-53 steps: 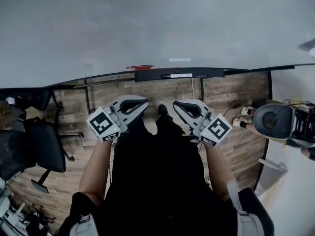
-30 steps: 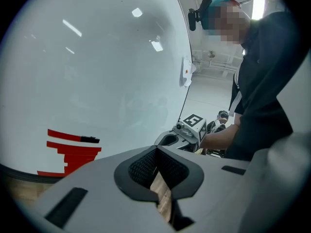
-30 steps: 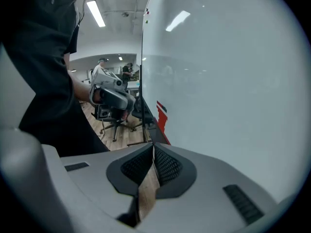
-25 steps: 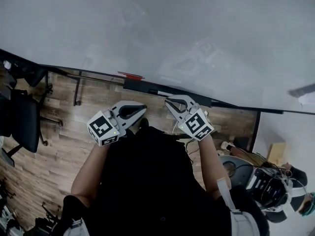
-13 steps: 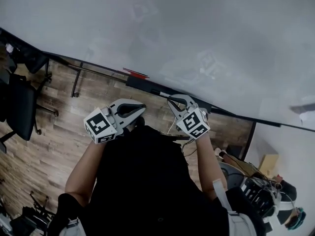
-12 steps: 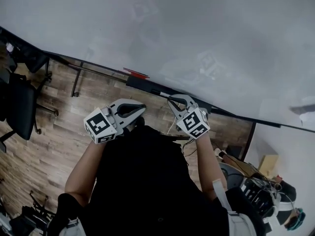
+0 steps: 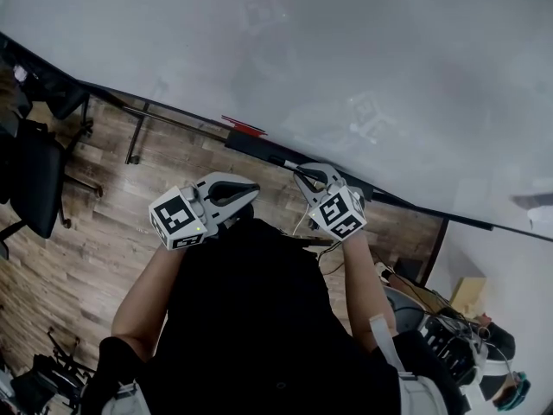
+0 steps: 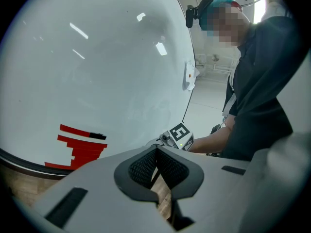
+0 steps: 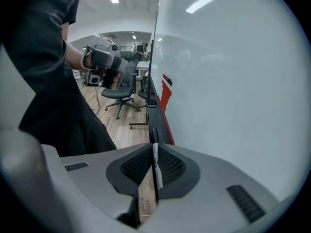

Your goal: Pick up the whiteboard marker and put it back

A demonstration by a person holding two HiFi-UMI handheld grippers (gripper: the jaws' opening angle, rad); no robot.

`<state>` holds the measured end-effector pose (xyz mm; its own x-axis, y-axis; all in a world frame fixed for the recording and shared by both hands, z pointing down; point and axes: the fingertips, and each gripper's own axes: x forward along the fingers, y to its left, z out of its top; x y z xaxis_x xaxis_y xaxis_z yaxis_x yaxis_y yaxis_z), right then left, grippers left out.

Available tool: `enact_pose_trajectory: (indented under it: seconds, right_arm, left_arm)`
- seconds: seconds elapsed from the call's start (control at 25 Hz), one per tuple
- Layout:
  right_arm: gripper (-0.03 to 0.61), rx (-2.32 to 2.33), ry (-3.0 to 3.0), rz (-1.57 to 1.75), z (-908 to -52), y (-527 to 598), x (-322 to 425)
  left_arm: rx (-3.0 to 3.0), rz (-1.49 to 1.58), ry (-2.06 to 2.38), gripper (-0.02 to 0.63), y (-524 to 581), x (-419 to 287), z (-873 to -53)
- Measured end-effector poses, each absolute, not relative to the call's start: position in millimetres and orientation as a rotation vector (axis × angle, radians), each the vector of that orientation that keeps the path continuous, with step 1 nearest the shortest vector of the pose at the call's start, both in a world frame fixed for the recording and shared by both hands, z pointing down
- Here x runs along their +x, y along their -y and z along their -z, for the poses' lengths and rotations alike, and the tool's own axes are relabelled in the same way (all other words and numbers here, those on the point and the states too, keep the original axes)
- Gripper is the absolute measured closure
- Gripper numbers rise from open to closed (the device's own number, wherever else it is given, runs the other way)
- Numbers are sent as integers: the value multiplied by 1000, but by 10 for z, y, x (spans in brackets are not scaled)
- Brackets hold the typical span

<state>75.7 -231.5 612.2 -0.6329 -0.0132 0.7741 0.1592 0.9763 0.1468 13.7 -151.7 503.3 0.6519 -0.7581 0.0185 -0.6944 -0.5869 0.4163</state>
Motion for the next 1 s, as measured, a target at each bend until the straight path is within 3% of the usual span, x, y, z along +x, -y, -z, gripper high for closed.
enact_pose_trajectory:
  seconds: [0.56,0.72,1.0]
  right_arm:
    - [552,-85,2246,232,-6183,2338,735]
    - [454,-87,2245,216,-6213,2342,727]
    - [454,-66,2220,257,-6233,2388,701]
  left_arm:
    - [2469,229,1150,603,1505,96,-5055]
    - [2459,227,1155,603,1510,84,-5044]
    - [2453,228,1167,603,1488,57,-5069]
